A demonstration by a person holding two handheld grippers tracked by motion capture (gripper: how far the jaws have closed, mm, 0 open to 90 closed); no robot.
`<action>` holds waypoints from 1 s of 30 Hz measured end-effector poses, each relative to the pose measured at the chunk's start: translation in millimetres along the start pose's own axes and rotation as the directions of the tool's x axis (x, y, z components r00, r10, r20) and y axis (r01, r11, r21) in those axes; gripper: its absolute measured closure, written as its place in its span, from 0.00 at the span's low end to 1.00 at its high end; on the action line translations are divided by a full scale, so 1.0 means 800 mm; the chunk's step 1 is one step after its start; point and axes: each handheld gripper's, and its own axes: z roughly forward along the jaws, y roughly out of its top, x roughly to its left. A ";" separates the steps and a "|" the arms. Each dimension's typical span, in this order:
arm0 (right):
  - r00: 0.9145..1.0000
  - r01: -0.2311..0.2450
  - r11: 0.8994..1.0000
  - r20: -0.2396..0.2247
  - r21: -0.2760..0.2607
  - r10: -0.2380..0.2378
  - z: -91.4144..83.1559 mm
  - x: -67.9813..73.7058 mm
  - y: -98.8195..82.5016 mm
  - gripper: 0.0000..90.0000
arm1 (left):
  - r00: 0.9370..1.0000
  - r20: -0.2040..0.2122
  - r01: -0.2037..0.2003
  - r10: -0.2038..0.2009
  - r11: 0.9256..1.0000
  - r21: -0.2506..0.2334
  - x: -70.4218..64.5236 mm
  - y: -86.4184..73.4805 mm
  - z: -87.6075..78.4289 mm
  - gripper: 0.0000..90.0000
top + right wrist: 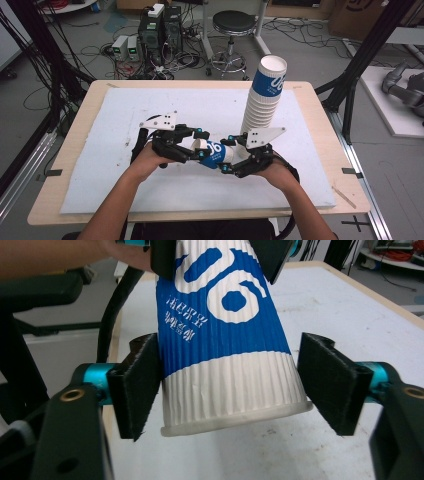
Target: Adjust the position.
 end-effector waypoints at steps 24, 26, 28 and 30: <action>0.999 0.028 0.999 -0.025 0.030 -0.027 -0.008 -0.003 0.001 0.38 | 0.998 0.005 -0.056 0.056 0.976 0.208 -0.005 0.004 0.004 0.34; 1.000 0.005 1.000 -0.028 0.017 -0.005 -0.010 -0.003 0.000 0.33 | 0.999 0.016 -0.050 0.048 0.981 0.186 -0.004 0.002 0.002 0.34; 1.000 -0.013 1.000 -0.021 -0.019 0.013 -0.011 -0.004 0.001 0.25 | 0.999 0.018 -0.050 0.048 0.988 0.149 -0.002 -0.002 -0.002 0.34; 0.998 -0.057 0.997 0.007 -0.060 0.058 -0.014 -0.003 0.000 0.18 | 1.000 0.020 -0.022 0.020 0.997 0.077 -0.001 -0.006 -0.006 0.34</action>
